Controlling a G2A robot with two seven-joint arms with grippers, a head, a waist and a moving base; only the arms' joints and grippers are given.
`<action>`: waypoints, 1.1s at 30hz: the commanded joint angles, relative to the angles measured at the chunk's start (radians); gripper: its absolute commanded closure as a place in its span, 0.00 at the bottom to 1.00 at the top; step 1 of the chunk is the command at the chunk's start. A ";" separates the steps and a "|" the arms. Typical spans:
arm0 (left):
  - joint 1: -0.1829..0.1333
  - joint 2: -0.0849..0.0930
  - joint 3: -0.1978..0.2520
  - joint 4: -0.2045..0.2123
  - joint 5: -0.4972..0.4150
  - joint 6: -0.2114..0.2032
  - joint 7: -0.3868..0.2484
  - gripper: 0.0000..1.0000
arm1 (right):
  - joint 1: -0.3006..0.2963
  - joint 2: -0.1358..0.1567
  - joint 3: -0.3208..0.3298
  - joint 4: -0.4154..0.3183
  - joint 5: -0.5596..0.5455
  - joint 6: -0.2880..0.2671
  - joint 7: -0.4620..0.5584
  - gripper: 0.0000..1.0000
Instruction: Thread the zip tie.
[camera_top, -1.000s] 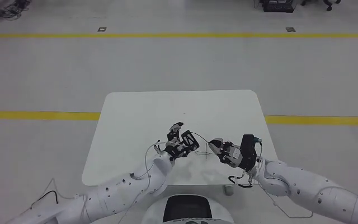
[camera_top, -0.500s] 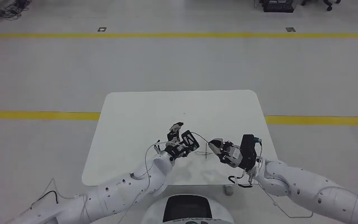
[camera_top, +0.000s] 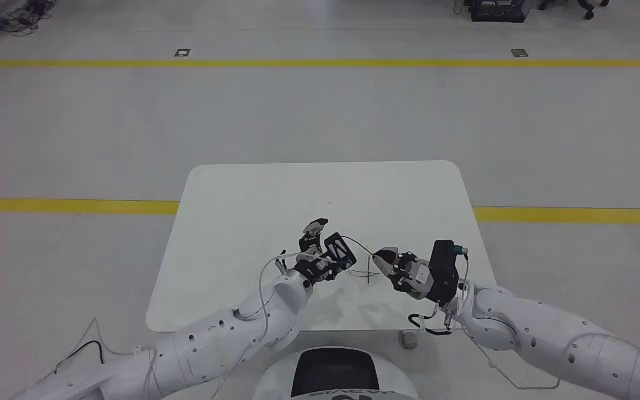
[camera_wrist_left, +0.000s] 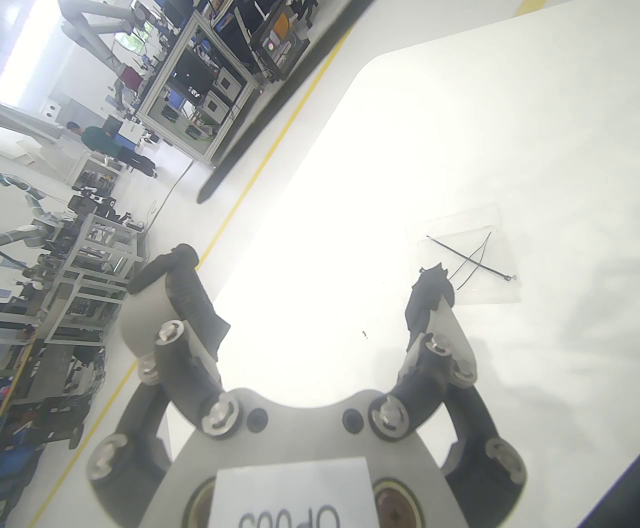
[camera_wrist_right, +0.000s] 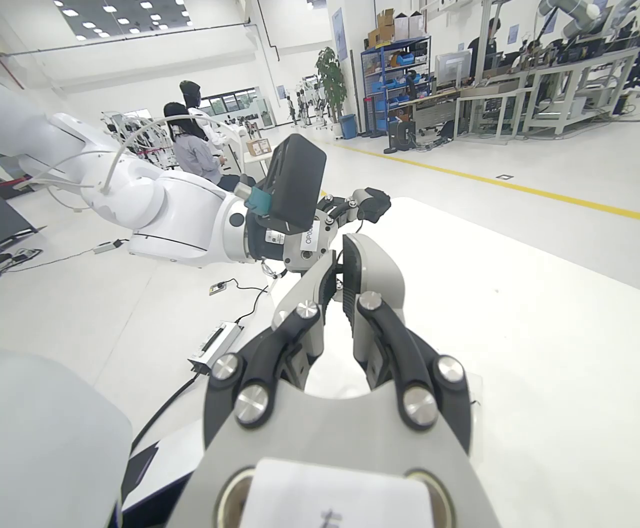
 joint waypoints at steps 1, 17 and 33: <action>0.000 0.000 0.000 0.000 0.000 0.000 0.000 0.00 | -0.009 -0.002 0.011 -0.001 0.016 -0.001 0.016 1.00; 0.000 0.000 0.000 0.000 0.000 0.000 0.000 0.00 | -0.016 0.043 -0.006 -0.038 0.114 -0.001 0.013 1.00; 0.000 0.000 0.000 0.000 0.000 0.000 0.000 0.00 | 0.012 0.074 -0.006 -0.057 0.173 -0.001 0.083 1.00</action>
